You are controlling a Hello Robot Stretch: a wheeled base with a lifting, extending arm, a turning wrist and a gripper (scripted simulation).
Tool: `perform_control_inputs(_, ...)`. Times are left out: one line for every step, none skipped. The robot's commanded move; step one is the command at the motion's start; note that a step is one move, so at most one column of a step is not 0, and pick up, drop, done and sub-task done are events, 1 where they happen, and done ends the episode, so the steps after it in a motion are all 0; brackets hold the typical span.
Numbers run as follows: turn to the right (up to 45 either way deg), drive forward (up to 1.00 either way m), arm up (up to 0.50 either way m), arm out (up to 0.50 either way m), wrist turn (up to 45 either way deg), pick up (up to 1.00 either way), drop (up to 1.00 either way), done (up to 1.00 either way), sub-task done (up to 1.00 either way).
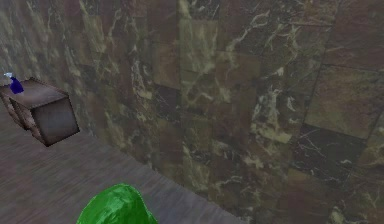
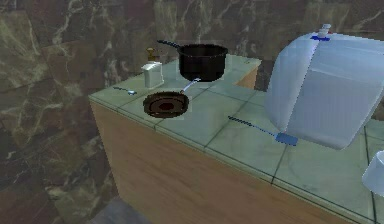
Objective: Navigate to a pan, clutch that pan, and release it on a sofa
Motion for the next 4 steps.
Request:
perform_control_inputs(0.0,0.00,0.38,0.00,0.0,0.00,0.00,0.00,0.00)
perform_control_inputs(0.0,0.00,0.00,0.50,0.0,0.00,0.00,0.00,0.00)
perform_control_inputs(0.0,0.00,0.00,0.00,45.0,0.00,0.00,0.00,0.00)
perform_control_inputs(0.0,0.00,0.00,0.00,45.0,0.00,0.00,0.00,0.00)
